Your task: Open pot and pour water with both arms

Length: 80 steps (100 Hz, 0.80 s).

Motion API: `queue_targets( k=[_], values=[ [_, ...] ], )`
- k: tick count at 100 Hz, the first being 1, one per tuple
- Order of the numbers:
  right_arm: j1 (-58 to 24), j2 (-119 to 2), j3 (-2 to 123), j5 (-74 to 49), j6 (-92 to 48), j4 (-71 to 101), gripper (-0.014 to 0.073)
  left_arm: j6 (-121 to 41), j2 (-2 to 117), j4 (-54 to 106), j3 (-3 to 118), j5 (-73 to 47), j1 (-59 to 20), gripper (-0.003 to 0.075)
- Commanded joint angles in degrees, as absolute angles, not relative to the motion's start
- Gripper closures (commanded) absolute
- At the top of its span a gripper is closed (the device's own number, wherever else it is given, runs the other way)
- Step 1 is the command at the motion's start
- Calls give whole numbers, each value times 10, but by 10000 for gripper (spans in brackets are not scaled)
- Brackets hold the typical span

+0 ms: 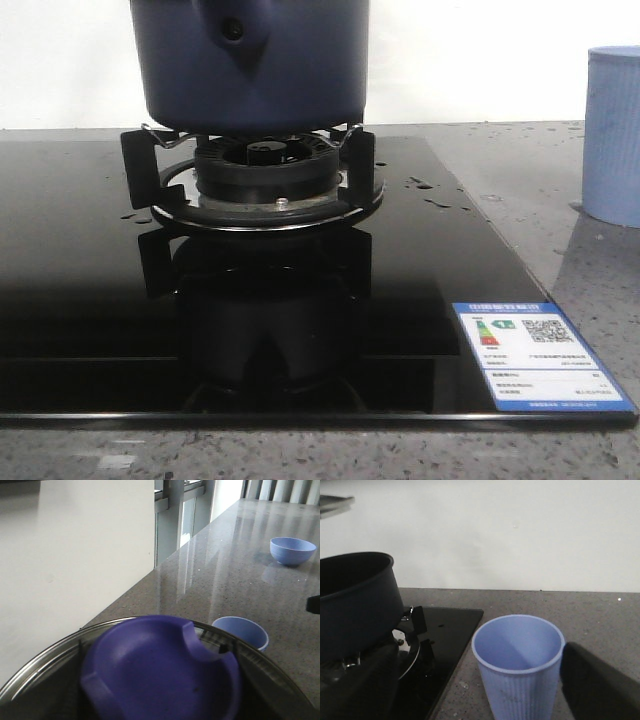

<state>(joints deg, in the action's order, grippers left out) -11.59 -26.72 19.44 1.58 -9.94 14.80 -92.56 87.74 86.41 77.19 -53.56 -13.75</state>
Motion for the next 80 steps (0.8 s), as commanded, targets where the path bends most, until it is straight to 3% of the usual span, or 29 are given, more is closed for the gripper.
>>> queue_targets(
  k=[1, 17, 72, 80],
  values=[
    [-111, -253, 214, 51, -101, 141, 242, -935, 866, 915, 793, -534, -142, 426],
    [-111, -241, 214, 44, -101, 141, 671, -936, 893, 908, 793, -534, -142, 426],
    [-111, -240, 214, 39, -101, 141, 664, -937, 928, 866, 792, -516, -142, 424],
    [-111, -240, 214, 39, -101, 141, 664, -941, 928, 867, 792, -506, -142, 375]
  ],
)
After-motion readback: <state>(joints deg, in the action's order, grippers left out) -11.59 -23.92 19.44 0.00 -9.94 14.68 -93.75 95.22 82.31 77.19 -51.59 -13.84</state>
